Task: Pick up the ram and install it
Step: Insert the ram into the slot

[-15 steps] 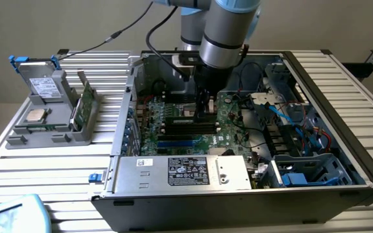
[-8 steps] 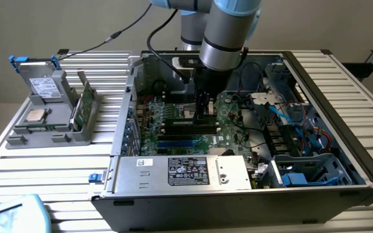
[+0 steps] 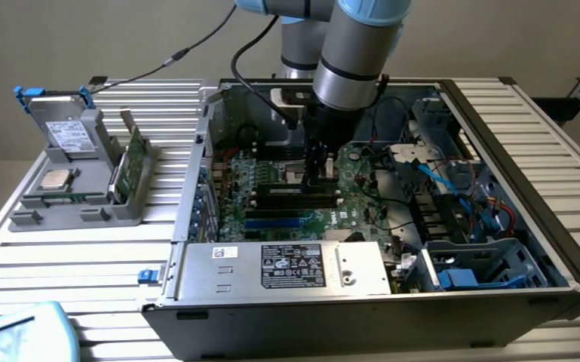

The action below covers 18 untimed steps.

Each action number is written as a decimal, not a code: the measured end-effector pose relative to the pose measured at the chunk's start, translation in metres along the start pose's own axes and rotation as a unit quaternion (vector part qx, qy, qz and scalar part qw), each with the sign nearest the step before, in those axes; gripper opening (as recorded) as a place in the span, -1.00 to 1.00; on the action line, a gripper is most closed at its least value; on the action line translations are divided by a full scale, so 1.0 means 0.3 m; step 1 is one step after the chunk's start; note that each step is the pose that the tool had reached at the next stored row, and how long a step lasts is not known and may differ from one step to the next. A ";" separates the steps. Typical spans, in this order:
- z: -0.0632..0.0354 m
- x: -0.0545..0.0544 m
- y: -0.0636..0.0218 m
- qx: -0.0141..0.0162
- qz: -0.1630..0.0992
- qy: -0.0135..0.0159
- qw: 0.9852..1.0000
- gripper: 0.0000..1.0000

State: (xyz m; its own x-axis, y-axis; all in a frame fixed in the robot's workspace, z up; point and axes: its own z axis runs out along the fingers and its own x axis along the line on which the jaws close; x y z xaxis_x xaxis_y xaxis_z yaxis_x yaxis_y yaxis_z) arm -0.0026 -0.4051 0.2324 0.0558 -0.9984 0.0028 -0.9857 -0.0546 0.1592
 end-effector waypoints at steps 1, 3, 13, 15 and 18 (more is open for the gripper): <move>0.000 0.000 -0.001 0.000 0.001 0.000 1.000 -0.73; 0.000 0.001 -0.001 0.000 0.004 -0.001 1.000 -0.73; 0.000 0.010 -0.001 0.000 0.006 0.000 1.000 -0.73; 0.000 0.012 -0.001 0.000 0.007 0.001 1.000 -0.73; 0.004 0.013 -0.001 0.000 0.007 0.001 1.000 -0.73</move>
State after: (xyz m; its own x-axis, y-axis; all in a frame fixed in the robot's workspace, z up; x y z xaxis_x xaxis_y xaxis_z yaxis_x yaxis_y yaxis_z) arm -0.0021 -0.4090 0.2313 0.0431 -0.9990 0.0075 -0.9862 -0.0413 0.1601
